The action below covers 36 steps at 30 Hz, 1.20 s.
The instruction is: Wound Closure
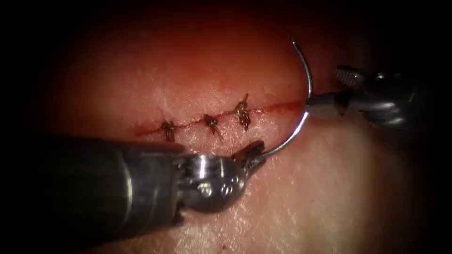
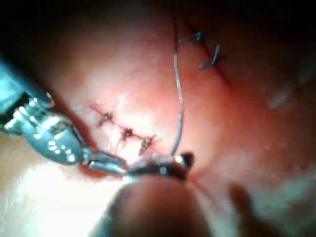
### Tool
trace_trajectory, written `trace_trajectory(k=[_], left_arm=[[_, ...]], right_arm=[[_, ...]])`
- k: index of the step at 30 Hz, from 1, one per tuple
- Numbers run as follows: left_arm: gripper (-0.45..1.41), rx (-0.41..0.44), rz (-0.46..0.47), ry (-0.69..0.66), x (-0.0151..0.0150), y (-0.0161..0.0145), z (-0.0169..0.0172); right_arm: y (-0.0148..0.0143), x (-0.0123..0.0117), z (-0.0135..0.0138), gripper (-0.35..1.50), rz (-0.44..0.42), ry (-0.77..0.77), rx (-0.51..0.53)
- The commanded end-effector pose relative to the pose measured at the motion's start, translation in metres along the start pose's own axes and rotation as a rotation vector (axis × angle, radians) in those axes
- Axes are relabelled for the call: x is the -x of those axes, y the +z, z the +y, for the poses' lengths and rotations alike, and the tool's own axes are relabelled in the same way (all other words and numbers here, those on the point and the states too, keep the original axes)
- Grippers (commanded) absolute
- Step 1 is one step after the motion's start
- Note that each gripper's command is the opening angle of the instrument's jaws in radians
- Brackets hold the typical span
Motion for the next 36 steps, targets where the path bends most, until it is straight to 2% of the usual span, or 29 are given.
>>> trace_trajectory(k=[1,12,16,17,19,20,23,25,26,27,28,30,31,32,33,36], left_arm=[[-0.45,-0.002,0.002,0.005,-0.0003,0.0007,0.0005],[-0.45,-0.014,0.006,0.025,-0.0015,0.0002,0.0011],[-0.45,-0.017,0.007,0.029,-0.0015,0.0002,0.0011],[-0.45,-0.015,0.008,0.035,-0.0016,0.0002,0.0012],[-0.45,-0.017,0.009,0.04,-0.0016,0.0001,0.0012],[-0.45,-0.02,0.014,0.049,-0.0017,0.0001,0.0012],[-0.45,-0.002,0.04,0.044,-0.0019,0.0002,0.0009],[0.27,0.015,0.07,0.039,-0.002,0.0002,0.0007],[0.52,0.019,0.093,0.033,-0.002,0.0002,0.0005],[0.59,0.032,0.136,0.002,-0.0023,-0.0001,0.0001],[0.59,0.038,0.141,-0.012,-0.0024,-0.0002,0.0],[0.89,0.049,0.148,-0.059,-0.0026,-0.0006,-0.0003],[1.03,0.092,0.189,-0.17,-0.0029,-0.001,-0.0007],[1.06,0.125,0.216,-0.231,-0.003,-0.0013,-0.001],[1.11,0.217,0.286,-0.349,-0.0034,-0.0021,-0.0018],[1.08,0.395,0.376,-0.552,-0.0039,-0.0041,-0.0039]], right_arm=[[0.001,0.0,-0.0004,1.04,0.006,0.001,-0.002],[0.0041,0.0004,0.0002,1.04,0.023,0.005,0.025],[0.0049,0.0008,0.0001,0.94,0.011,0.0,0.03],[0.005,0.0009,0.0,0.81,0.028,0.006,0.034],[0.005,0.0009,-0.0001,0.32,0.045,0.009,0.035],[0.0049,0.001,-0.0001,-0.35,0.052,0.016,0.034],[0.0048,0.0009,0.0003,-0.35,0.063,0.017,0.03],[0.0047,0.0009,0.0007,-0.35,0.073,0.019,0.029],[0.0046,0.0009,0.0009,-0.35,0.079,0.02,0.028],[0.0046,0.0009,0.0011,-0.35,0.087,0.021,0.024],[0.0046,0.001,0.0013,-0.35,0.09,0.021,0.021],[0.0045,0.001,0.0014,-0.35,0.1,0.028,0.012],[0.0045,0.001,0.0014,-0.35,0.113,0.002,-0.004],[0.0044,0.001,0.0014,-0.35,0.121,-0.015,-0.012],[0.0044,0.001,0.0015,-0.35,0.147,-0.059,-0.049],[0.0043,0.0008,0.0016,-0.35,0.223,-0.129,-0.172]])
